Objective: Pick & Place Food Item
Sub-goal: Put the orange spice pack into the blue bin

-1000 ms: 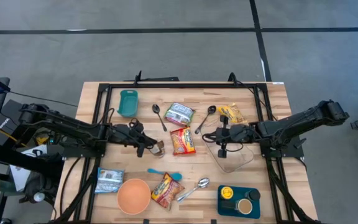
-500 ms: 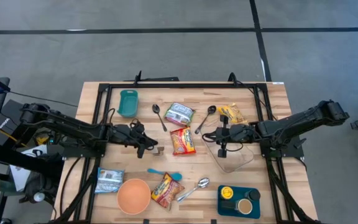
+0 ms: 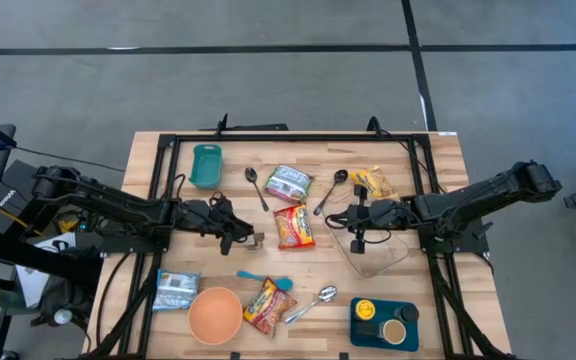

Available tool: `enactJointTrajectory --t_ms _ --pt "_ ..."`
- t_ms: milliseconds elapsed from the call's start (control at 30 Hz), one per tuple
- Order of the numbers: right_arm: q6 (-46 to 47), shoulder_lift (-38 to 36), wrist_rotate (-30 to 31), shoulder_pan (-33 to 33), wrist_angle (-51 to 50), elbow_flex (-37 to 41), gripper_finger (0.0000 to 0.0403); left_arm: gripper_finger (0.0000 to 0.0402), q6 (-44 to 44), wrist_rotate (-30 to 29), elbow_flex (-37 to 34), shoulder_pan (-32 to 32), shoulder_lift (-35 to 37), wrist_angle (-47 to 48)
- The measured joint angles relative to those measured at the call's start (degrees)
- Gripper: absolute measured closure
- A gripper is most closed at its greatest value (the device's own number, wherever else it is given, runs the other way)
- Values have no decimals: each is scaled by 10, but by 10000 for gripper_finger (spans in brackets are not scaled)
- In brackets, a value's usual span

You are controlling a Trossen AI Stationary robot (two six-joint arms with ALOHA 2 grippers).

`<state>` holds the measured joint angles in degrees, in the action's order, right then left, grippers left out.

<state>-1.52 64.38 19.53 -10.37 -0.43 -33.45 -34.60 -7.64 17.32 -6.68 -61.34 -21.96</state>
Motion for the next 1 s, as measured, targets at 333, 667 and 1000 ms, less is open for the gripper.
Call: enactJointTrajectory --t_ms 333,667,1000 --pt "0 0 0 0 -4 0 393 273 59 0 -1 0 10 3" --pt "0 0 0 0 -11 0 393 262 127 10 -1 -19 31 27" --pt "1 0 0 0 -11 0 393 266 148 -21 -1 -39 31 58"
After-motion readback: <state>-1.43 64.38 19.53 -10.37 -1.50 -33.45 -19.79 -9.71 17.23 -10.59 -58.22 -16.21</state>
